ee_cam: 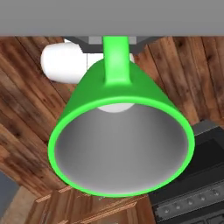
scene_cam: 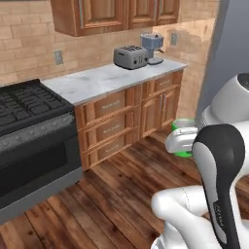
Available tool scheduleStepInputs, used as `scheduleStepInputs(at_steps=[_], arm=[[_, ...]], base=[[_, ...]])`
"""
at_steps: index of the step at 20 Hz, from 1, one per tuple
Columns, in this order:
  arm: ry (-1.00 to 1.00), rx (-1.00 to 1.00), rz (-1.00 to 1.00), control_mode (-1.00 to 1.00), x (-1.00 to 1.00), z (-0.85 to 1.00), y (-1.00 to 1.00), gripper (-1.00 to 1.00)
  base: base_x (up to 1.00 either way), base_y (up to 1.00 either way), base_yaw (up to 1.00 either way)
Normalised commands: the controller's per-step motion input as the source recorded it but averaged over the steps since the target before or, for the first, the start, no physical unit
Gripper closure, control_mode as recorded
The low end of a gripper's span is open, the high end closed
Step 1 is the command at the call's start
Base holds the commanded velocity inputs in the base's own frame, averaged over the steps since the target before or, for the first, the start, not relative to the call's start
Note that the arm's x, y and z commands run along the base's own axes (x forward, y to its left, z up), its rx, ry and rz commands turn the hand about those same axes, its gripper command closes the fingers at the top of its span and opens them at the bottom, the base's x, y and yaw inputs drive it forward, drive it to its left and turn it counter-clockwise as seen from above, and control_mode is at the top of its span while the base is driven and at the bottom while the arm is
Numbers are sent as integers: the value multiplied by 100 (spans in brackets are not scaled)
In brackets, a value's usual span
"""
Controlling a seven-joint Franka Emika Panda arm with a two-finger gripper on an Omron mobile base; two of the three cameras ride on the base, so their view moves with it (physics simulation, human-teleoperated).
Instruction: Clear the mugs and bowl far away from the sink.
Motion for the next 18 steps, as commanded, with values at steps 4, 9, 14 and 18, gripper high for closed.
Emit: scheduleStepInputs(at_steps=[4, 9, 14, 18], arm=[[0, 0, 0, 100, 0, 0, 0, 100], [0, 0, 0, 100, 0, 0, 0, 100], [0, 0, 0, 100, 0, 0, 0, 100], [0, 0, 0, 100, 0, 0, 0, 100]], base=[[100, -7, 67], [98, 12, 72], [95, 78, 37], [99, 42, 15]])
